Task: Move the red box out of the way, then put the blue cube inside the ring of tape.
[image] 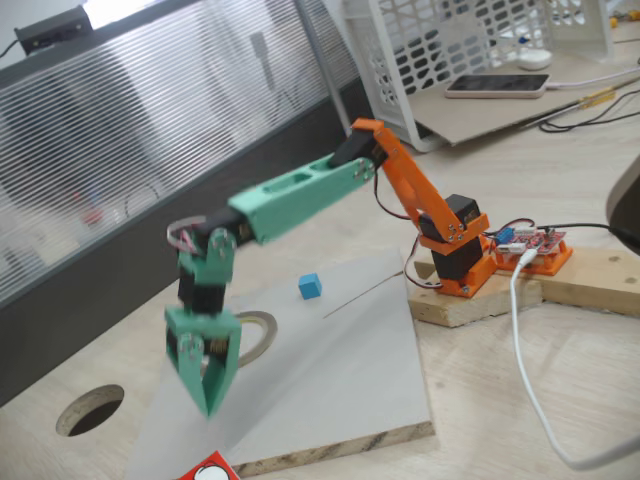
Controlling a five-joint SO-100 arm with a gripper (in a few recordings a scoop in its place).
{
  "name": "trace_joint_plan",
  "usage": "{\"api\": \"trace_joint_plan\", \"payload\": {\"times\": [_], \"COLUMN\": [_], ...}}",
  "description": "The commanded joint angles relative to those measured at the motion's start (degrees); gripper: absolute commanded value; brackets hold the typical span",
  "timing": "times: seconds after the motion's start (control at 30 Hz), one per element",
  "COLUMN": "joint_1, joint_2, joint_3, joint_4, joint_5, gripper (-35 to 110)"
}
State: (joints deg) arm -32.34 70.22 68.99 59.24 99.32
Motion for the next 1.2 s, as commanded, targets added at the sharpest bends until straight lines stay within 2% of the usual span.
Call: {"api": "trace_joint_plan", "payload": {"times": [0.0, 0.23, 0.37, 0.63, 1.17], "joint_1": [1.5, 3.6, 3.6, 7.6, 39.5], "joint_2": [8.3, 8.8, 8.8, 8.8, 8.8], "joint_3": [0.4, 0.4, 0.4, 0.4, -0.4], "joint_4": [12.0, 35.6, 43.0, 43.9, 43.7], "joint_5": [1.6, 1.6, 1.6, 1.6, 1.6], "gripper": [0, 0, 0, 1, 1]}}
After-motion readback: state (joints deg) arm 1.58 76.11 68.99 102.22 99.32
